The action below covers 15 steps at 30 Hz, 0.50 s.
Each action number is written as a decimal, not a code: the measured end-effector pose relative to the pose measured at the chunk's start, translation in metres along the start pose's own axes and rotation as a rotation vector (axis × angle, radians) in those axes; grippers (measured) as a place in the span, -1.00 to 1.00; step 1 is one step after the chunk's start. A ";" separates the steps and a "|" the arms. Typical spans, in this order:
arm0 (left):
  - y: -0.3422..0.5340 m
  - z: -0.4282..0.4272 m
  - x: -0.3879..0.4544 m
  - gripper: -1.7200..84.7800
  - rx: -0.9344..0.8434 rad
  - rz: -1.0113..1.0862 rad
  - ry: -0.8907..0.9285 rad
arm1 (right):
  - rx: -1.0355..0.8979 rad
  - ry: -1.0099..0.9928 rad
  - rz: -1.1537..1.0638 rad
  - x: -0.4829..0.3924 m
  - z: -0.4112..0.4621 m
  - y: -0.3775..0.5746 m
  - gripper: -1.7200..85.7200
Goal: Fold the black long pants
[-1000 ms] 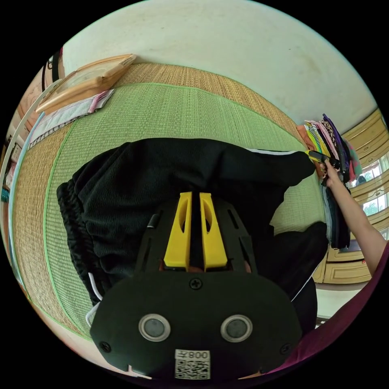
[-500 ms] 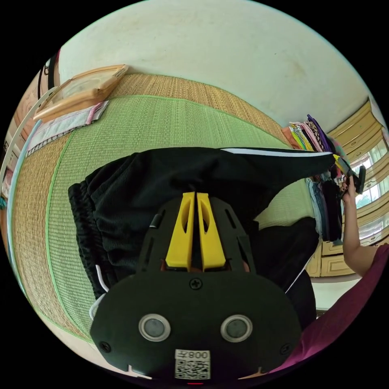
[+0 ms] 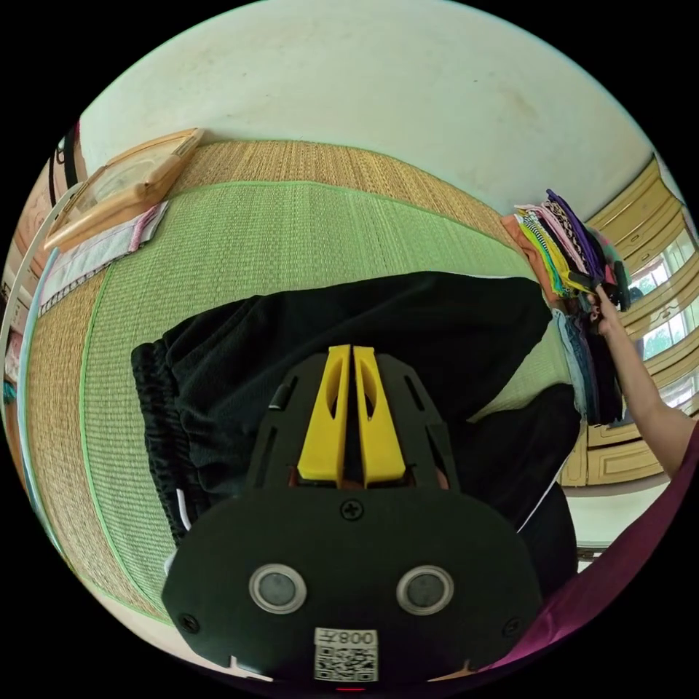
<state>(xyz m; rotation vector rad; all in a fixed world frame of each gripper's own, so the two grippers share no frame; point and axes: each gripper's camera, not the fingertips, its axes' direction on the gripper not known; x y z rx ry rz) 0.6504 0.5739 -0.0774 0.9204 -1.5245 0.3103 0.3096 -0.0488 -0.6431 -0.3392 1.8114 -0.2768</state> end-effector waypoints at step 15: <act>-0.070 0.042 0.049 -0.96 -0.020 0.065 -0.118 | -0.169 -0.050 -0.195 -0.047 0.073 0.047 -0.96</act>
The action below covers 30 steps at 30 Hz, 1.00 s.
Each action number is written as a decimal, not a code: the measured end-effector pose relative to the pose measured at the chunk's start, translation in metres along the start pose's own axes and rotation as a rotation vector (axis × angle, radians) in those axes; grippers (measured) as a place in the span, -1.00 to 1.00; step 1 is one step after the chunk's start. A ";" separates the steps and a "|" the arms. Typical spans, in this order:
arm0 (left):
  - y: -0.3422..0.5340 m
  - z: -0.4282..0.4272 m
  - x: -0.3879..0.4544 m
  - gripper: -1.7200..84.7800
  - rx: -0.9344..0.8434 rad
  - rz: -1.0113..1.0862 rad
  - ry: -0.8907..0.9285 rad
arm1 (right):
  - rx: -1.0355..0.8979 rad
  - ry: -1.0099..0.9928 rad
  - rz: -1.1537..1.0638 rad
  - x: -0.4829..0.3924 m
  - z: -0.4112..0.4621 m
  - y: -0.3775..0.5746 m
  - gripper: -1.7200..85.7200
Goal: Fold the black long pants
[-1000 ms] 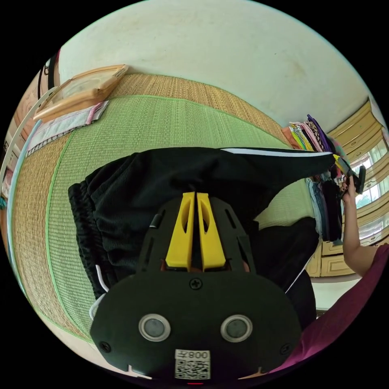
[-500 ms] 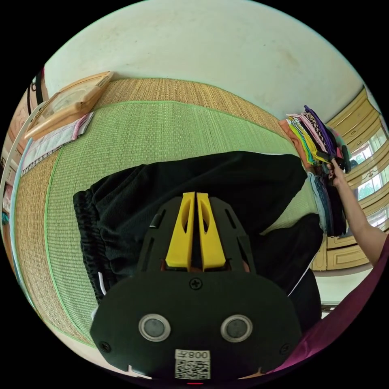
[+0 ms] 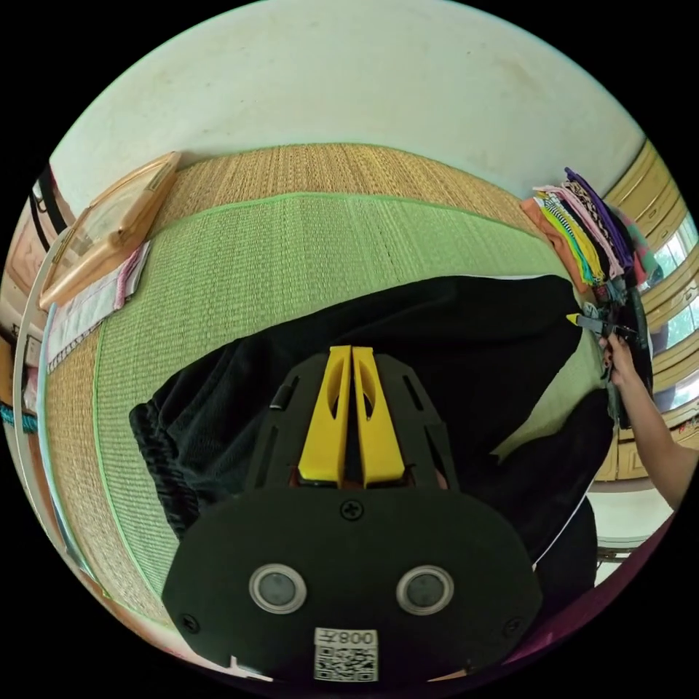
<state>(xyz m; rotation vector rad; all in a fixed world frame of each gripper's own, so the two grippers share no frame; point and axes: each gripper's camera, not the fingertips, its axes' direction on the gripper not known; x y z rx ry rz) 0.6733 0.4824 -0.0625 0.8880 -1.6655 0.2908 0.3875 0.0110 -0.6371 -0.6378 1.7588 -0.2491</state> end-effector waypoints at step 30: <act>0.047 0.031 0.108 -0.96 -0.048 0.329 0.444 | 0.035 -0.178 -0.227 -0.160 -0.059 -0.126 -0.96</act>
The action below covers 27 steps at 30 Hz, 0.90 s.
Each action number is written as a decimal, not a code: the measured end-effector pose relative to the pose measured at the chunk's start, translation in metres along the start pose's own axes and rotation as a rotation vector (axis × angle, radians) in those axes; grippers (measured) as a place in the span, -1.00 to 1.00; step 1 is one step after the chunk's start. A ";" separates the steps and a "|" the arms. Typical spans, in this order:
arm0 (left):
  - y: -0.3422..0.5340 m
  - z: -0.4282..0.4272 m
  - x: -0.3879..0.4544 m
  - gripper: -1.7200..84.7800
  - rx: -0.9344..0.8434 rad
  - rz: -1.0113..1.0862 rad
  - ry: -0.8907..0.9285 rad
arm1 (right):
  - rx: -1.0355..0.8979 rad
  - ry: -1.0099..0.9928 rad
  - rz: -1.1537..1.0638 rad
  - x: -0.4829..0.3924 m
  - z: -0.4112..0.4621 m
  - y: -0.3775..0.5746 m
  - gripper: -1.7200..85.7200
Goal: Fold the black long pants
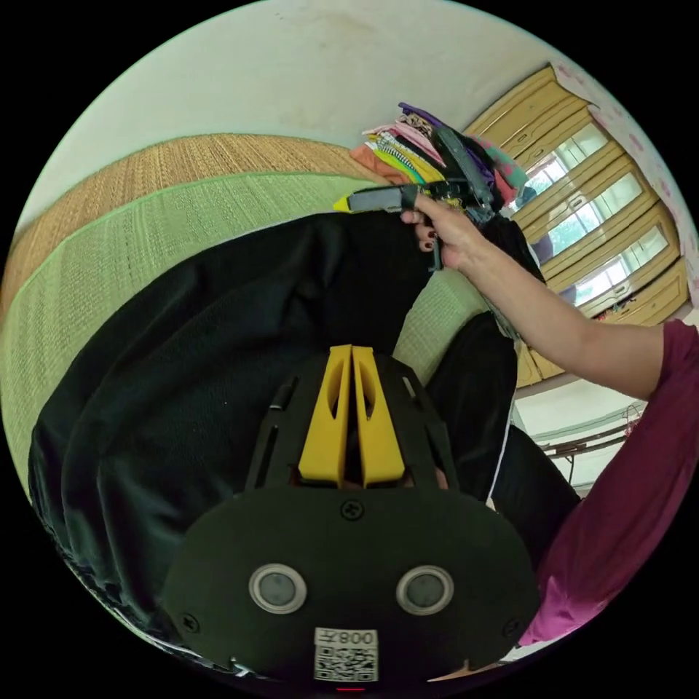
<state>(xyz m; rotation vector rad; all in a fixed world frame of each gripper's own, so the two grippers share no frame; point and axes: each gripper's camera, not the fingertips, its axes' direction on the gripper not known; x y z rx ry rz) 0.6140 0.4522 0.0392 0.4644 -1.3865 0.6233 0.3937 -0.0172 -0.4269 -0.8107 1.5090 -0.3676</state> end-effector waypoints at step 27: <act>0.384 -0.155 -0.042 -0.96 0.151 -0.658 -0.364 | 0.060 -0.100 0.000 -0.174 -0.182 0.043 -0.96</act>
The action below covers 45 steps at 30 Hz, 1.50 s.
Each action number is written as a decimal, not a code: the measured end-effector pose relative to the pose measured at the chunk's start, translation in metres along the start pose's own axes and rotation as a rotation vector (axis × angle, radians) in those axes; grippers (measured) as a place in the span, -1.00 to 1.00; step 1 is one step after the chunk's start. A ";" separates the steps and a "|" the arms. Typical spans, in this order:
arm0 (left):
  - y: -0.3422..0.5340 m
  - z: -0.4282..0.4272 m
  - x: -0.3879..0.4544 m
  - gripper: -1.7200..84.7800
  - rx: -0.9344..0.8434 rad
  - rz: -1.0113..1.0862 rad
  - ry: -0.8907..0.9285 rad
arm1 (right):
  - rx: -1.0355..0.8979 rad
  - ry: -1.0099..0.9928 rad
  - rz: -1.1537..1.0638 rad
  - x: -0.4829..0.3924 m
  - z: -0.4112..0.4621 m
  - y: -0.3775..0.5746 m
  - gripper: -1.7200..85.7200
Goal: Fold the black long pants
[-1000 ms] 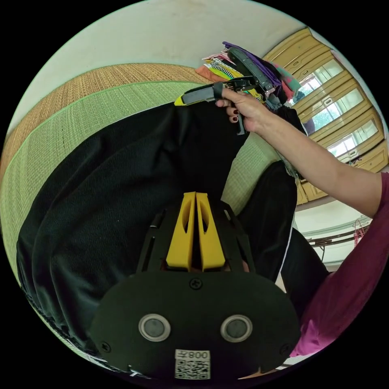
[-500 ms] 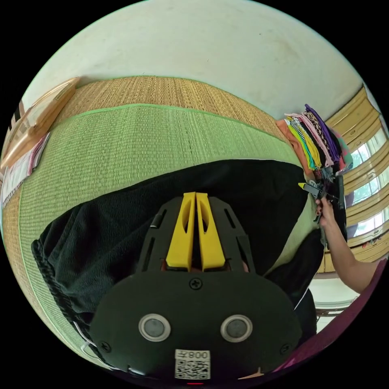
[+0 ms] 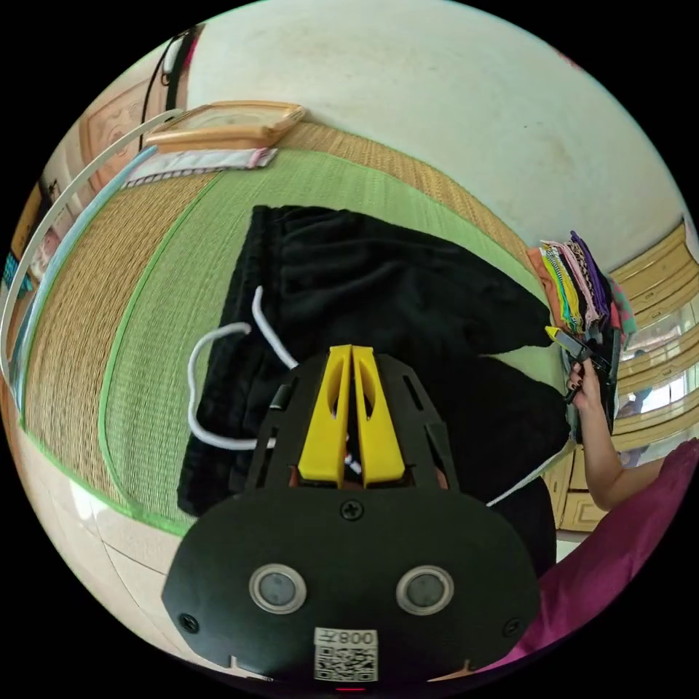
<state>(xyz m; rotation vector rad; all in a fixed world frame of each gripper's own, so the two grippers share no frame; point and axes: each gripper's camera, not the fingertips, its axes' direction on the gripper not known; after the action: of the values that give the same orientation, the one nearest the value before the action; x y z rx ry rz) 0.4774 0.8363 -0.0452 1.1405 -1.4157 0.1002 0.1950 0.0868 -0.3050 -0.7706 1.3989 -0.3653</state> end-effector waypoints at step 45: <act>0.234 -0.022 -0.264 -0.96 0.045 -0.142 0.163 | -0.454 -0.285 -0.514 -0.580 -0.004 -0.202 -0.77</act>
<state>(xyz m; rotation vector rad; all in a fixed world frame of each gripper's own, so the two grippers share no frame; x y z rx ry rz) 0.2745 1.1160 -0.1208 1.2386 -1.1909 0.1219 0.1351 0.3197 0.2599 -1.5054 1.0089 -0.3166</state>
